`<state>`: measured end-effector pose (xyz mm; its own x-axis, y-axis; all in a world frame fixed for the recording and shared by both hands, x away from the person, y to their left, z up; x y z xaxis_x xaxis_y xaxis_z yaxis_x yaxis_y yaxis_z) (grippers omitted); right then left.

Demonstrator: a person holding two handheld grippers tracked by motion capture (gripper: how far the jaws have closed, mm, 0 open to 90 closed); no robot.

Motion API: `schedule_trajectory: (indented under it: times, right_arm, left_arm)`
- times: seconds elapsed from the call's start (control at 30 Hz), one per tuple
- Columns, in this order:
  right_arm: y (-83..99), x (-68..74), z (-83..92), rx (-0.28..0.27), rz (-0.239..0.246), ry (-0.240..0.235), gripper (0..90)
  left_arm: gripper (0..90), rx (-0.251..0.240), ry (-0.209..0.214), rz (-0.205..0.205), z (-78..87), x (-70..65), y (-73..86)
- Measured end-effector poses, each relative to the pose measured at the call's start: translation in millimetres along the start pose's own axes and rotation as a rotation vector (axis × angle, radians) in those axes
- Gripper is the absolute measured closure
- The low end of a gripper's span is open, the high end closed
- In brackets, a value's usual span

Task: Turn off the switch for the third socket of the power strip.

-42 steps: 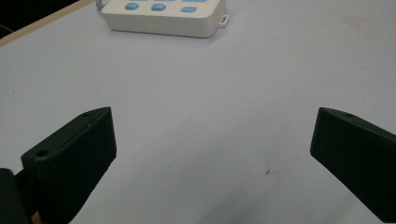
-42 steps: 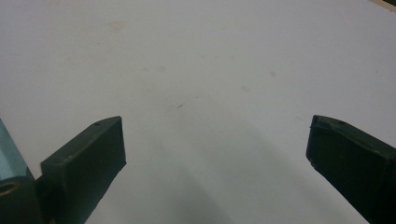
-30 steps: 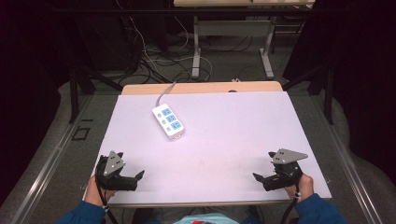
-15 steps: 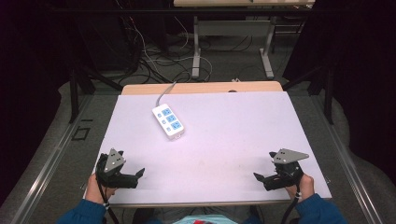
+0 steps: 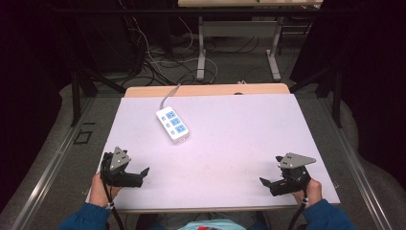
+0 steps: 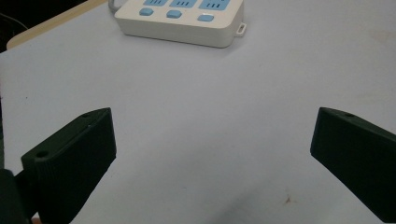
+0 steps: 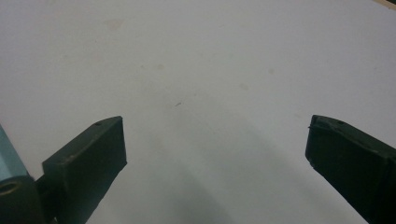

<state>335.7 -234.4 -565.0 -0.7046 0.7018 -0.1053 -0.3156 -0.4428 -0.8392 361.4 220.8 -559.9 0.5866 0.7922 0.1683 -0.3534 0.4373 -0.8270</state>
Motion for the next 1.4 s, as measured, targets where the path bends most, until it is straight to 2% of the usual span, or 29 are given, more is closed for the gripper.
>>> schedule_trajectory:
  times: [0.1,0.13,0.17,0.27,0.77,0.9,1.0,1.07,1.1,1.4]
  right_arm:
    - [0.3,0.4,0.0,0.006,-0.002,0.000,4.6]
    - [0.2,0.3,-0.4,0.005,-0.004,0.002,4.6]
    - [0.4,0.6,-0.3,0.007,-0.004,0.001,4.6]
    - [0.5,-0.2,0.2,0.014,0.003,0.004,4.6]
    - [0.3,0.5,-1.7,0.010,0.005,0.005,4.7]
    - [0.1,0.7,-1.9,0.012,0.009,0.000,4.7]
    - [-0.6,0.4,-2.5,0.010,0.019,0.002,4.7]
    - [-0.5,0.8,-2.4,0.011,0.014,0.002,4.7]
    - [-0.2,0.6,-2.5,0.012,0.014,0.002,4.7]
    - [-0.1,1.1,-2.6,0.014,0.010,0.002,4.7]
  left_arm:
    - [0.1,-0.010,-0.008,0.006,-1.1,1.7,-1.9]
    - [0.1,-0.007,0.002,0.020,-1.5,1.0,-2.4]
    - [0.0,-0.016,-0.011,0.007,-2.4,3.6,-3.7]
    - [0.1,-0.020,-0.009,0.027,-5.4,4.7,-7.8]
    - [0.0,-0.006,-0.005,0.013,-18.6,7.8,-18.4]
    - [0.0,-0.009,-0.006,0.025,-23.4,8.4,-20.1]
    - [0.0,0.001,-0.005,0.016,-26.0,9.7,-22.2]
    - [0.0,-0.007,-0.005,0.028,-27.8,9.2,-22.9]
    - [0.0,-0.001,-0.007,0.017,-28.4,10.6,-23.3]
    - [0.0,0.006,-0.005,0.014,-39.4,12.7,-29.3]
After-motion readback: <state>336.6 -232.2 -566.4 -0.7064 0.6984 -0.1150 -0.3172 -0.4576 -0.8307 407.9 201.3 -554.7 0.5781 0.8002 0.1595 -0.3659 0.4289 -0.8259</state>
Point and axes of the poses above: each handheld gripper's, and its own axes: z roughly backward along the jaws, y roughly out of its underside, x roughly to its left, the point moved 8 cm from there along -z, roughly forward along the jaws, and after that the axes turned 6 degrees about -x, right-handed, at the moved point
